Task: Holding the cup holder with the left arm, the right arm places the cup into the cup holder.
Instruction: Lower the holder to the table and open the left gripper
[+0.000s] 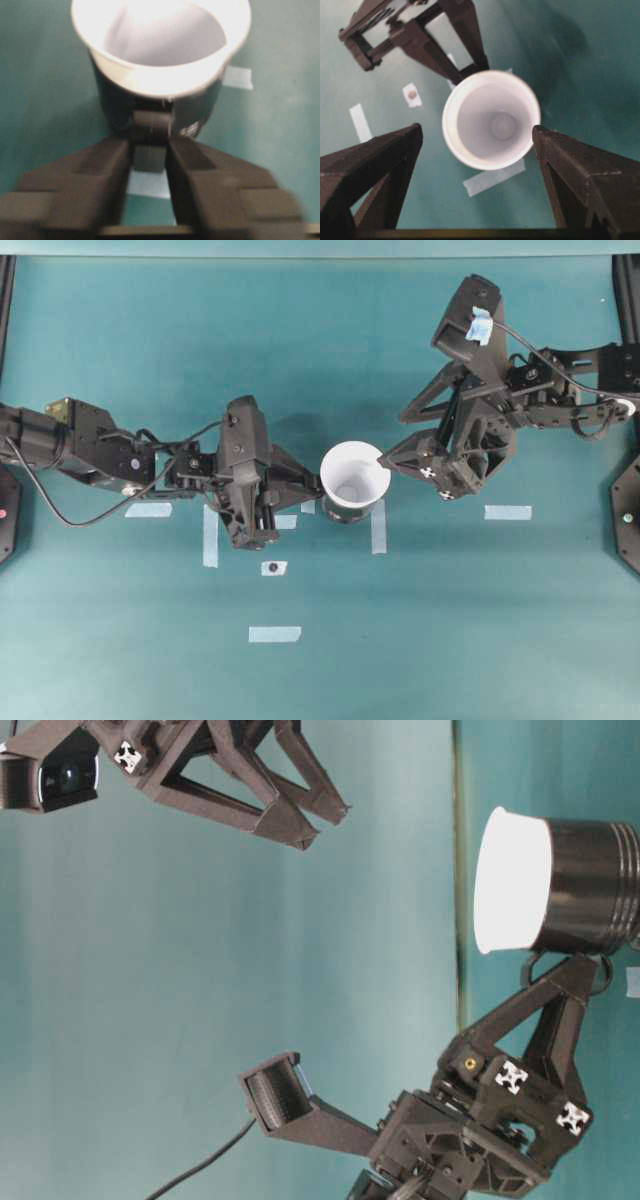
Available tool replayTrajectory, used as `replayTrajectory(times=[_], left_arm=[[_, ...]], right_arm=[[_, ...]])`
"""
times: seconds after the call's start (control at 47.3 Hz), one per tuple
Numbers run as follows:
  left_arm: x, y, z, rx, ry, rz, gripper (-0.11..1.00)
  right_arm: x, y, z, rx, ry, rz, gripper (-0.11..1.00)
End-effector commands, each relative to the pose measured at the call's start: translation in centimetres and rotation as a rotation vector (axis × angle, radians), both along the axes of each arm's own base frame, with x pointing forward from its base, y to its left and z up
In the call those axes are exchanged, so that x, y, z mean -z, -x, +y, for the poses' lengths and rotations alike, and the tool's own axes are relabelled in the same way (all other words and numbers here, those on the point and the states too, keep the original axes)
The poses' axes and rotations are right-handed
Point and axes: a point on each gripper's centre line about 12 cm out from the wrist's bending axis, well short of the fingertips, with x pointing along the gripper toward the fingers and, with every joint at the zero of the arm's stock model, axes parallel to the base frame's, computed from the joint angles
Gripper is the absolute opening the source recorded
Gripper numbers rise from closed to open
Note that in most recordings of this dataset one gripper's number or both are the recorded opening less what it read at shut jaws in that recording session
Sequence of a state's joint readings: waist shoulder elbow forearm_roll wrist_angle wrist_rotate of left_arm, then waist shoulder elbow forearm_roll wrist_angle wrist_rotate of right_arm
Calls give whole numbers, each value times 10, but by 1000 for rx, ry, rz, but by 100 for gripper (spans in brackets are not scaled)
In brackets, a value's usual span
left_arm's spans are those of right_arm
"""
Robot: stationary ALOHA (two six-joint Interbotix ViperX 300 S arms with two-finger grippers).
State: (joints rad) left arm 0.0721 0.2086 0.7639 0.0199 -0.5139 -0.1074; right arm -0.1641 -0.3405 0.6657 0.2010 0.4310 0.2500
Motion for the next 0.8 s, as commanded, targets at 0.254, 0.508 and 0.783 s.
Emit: replayTrajectory(times=[0.254,0.508,0.783], left_arm=[[-11,-3,-1,4,-3,11,90],[-12,-3,-1,4,-2,14,88],[-14,-1,-1,5,-3,26,88]], right_arm=[[-7,-2,3,-2,-4,-25,93],[-7,-2,3,-3,-4,-25,93],[-6,-2,8,-19,-4,-20,93]])
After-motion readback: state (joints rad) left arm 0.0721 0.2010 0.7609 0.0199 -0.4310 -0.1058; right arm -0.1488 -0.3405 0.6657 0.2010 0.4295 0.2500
